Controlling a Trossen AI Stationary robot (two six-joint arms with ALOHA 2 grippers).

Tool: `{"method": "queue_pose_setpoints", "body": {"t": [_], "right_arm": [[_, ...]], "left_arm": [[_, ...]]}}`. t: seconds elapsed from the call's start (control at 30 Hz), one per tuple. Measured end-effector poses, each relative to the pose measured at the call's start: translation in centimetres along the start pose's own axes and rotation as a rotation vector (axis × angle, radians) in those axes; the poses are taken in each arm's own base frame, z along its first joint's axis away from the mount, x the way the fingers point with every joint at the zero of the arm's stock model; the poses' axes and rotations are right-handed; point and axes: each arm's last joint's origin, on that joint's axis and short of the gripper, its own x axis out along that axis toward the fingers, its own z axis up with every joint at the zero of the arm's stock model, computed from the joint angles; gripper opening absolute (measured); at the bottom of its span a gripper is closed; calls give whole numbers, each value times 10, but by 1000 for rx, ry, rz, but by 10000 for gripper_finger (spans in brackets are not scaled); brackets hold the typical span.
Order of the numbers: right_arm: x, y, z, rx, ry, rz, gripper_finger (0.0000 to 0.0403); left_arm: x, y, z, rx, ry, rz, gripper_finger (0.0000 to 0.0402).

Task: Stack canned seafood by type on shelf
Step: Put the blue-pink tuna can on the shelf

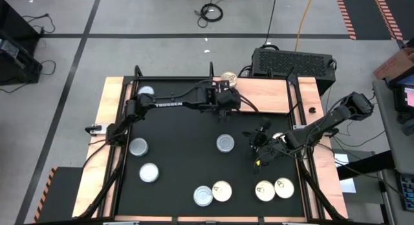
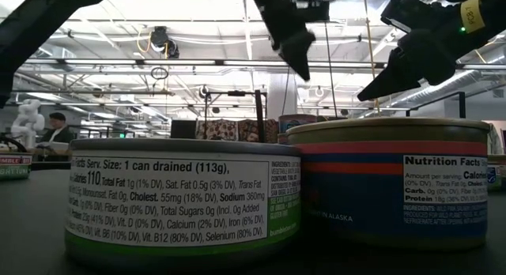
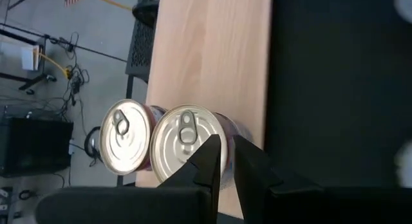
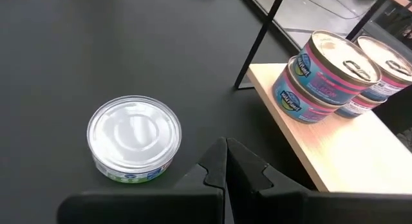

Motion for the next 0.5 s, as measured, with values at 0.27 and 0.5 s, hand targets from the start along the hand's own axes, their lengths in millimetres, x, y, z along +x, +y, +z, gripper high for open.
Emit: {"method": "queue_pose_setpoints", "body": {"t": [0.27, 0.5], "right_arm": [[-8, -3, 6, 37, 4, 113, 0], [-19, 1, 11, 107, -18, 255, 0]], "left_arm": [[-53, -13, 7, -15, 62, -71, 44], [-99, -42, 2, -60, 102, -39, 43]]}}
